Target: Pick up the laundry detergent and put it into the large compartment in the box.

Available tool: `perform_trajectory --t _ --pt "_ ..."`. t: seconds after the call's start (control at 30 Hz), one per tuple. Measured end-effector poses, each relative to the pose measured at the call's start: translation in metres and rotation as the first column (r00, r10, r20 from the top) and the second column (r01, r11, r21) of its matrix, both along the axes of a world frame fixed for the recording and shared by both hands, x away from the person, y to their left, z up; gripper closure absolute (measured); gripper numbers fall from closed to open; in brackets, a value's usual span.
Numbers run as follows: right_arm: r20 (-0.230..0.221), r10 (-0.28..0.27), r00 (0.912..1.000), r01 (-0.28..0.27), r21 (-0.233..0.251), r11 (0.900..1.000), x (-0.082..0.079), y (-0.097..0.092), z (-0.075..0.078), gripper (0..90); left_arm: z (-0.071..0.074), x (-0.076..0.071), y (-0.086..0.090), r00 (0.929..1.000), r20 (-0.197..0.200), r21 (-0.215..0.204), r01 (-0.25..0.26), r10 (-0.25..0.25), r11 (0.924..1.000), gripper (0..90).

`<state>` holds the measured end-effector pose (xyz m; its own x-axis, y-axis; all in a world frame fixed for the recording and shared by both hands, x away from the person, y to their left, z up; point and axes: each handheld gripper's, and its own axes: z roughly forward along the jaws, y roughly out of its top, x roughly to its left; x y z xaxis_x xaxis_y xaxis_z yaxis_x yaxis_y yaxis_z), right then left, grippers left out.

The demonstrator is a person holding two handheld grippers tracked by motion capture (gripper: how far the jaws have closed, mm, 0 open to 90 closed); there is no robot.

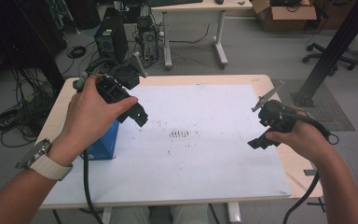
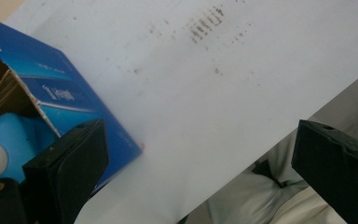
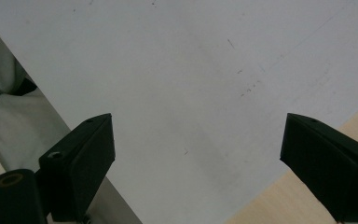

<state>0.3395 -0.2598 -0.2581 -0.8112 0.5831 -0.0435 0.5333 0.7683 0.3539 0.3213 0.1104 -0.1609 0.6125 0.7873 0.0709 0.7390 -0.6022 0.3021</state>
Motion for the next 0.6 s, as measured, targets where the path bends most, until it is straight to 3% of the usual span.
perform_trajectory --t 0.23,0.6 --pt "0.003 0.002 1.0000 -0.002 0.008 1.0000 -0.003 0.000 -0.002 9.6 -0.006 0.000 -0.008 0.9998 0.009 0.011 0.020 -0.020 0.9997 4.5" --pt "-0.003 0.003 1.0000 -0.003 0.011 0.9999 -0.001 -0.002 -0.006 9.7 -0.018 0.005 -0.014 0.9981 -0.019 0.011 0.059 -0.059 0.9982 5.0"
